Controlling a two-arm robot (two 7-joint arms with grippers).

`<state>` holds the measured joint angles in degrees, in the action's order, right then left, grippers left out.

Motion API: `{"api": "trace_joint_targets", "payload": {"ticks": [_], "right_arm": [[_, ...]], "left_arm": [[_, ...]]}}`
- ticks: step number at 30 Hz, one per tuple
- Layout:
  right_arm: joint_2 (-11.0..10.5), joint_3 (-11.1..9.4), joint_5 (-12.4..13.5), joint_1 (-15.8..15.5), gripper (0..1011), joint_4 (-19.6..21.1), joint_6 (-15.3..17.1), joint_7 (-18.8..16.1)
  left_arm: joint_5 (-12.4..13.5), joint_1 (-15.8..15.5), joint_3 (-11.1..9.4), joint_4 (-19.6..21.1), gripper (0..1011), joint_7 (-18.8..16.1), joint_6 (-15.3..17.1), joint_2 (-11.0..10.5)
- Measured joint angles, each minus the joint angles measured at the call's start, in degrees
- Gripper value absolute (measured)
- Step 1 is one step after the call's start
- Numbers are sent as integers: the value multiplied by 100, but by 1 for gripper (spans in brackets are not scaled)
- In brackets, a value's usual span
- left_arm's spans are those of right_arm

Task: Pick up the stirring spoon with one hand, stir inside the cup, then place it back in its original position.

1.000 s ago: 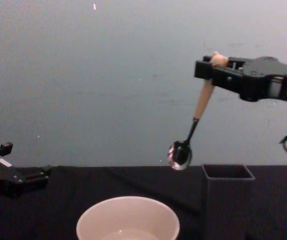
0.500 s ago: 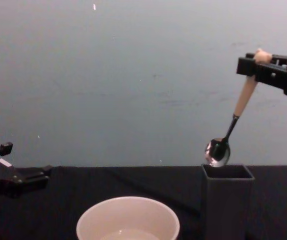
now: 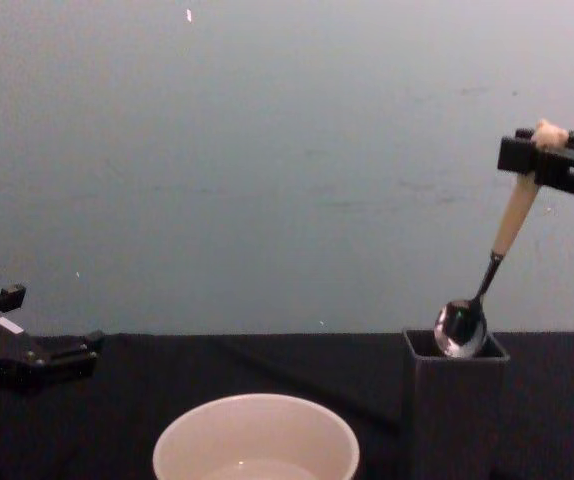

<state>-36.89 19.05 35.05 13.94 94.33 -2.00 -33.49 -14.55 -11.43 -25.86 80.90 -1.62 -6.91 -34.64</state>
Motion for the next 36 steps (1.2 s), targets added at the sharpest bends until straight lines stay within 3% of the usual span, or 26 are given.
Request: {"api": "trace_joint_targets", "payload": {"ticks": [14,24,36], "right_arm": [[201,256,-44,162,211,-413,260,14],[424,504,-77,457,211,-965,410,-73],[574,618,2,627,211,-1375,513,-152]], "left_arm": [[0,0,0,0,1001,0,0,0],[0,0,0,0,1001,0,0,0],[0,0,0,0,1001,0,0,0]]}}
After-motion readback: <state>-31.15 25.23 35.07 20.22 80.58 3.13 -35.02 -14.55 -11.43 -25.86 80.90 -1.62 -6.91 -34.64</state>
